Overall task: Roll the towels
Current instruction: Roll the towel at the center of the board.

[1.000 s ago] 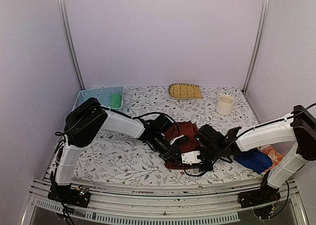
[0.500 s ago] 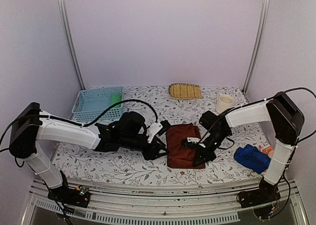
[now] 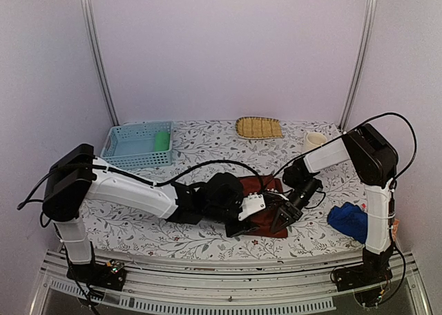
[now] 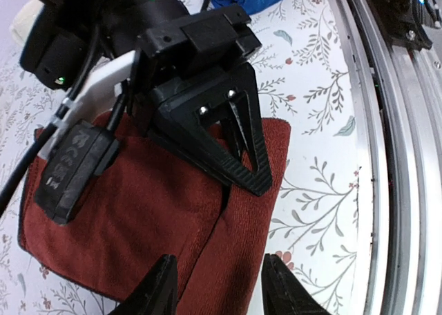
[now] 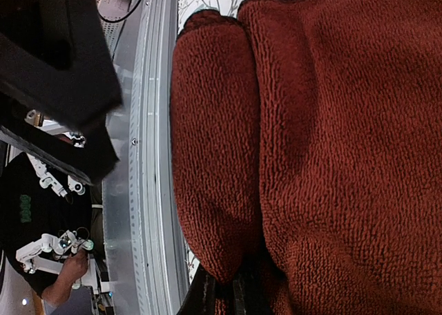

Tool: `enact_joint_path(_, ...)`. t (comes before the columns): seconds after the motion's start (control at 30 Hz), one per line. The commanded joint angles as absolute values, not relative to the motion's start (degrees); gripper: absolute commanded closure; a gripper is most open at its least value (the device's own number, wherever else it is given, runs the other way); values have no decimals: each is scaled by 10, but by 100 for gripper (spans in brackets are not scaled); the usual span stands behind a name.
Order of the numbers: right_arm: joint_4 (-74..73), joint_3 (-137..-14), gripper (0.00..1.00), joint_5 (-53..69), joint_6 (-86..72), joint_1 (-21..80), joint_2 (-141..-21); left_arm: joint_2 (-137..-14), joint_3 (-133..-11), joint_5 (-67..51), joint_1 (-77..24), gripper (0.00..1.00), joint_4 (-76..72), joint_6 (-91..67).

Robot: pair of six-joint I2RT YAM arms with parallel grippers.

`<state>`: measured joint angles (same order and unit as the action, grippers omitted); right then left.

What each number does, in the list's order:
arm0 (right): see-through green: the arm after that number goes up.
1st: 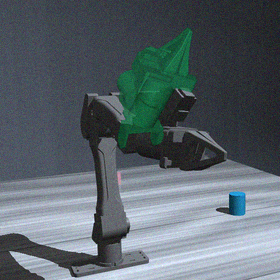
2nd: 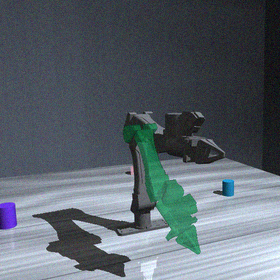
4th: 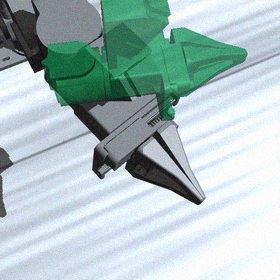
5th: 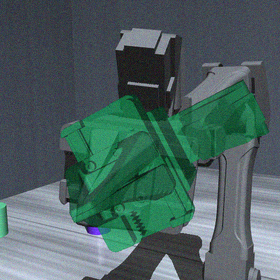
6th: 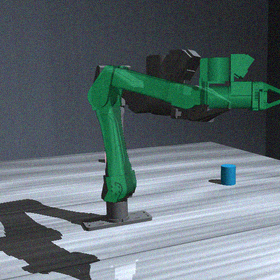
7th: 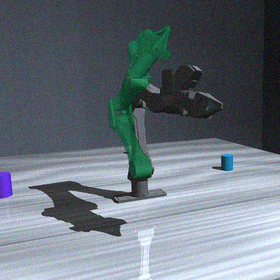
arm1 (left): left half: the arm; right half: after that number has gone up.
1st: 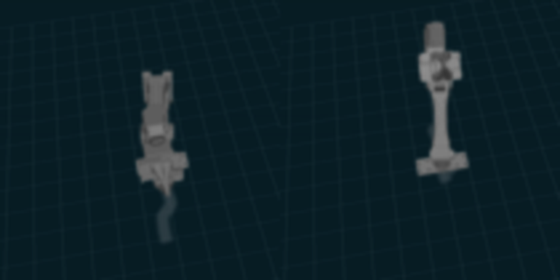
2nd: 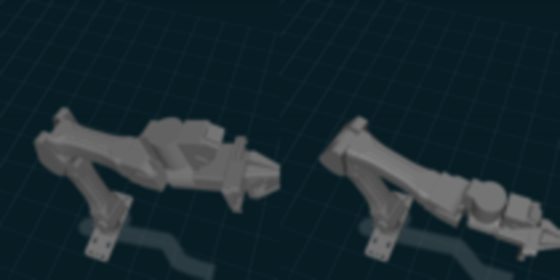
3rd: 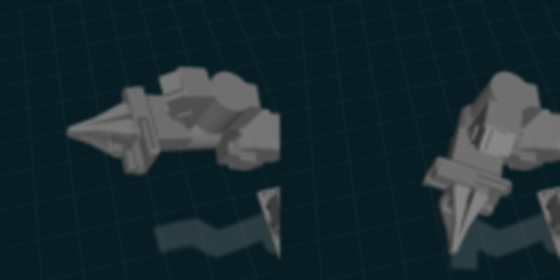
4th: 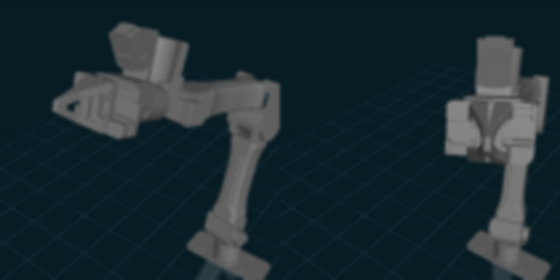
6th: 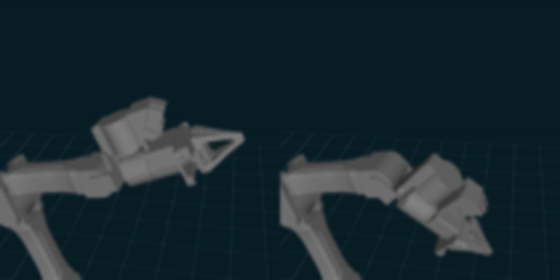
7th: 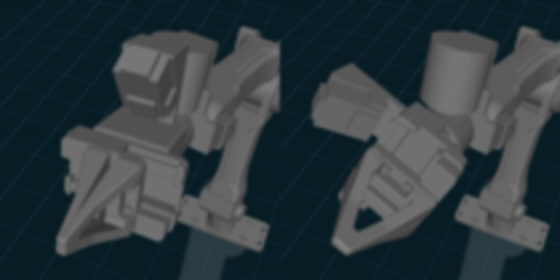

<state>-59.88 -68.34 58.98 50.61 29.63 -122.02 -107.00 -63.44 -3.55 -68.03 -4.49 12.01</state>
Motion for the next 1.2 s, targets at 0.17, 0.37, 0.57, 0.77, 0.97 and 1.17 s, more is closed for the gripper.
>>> enact_joint_path(0.17,-608,-687,95,585,500,300,-1238,-1162,-713,-124,-682,59,30,187)
enact_joint_path(0.37,-606,-689,95,584,499,300,-1238,-1183,-721,-107,-683,74,41,175)
enact_joint_path(0.57,-614,-689,83,572,501,300,-1199,-1186,-730,-120,-680,97,53,146)
enact_joint_path(0.77,-578,-671,58,503,475,295,-995,-1199,-765,-197,-664,100,129,82)
enact_joint_path(0.97,-506,-637,60,436,406,295,-829,-1232,-782,-349,-625,100,147,-60)
enact_joint_path(1.17,-406,-516,62,402,390,313,-692,-1276,-823,-460,-588,100,148,-181)
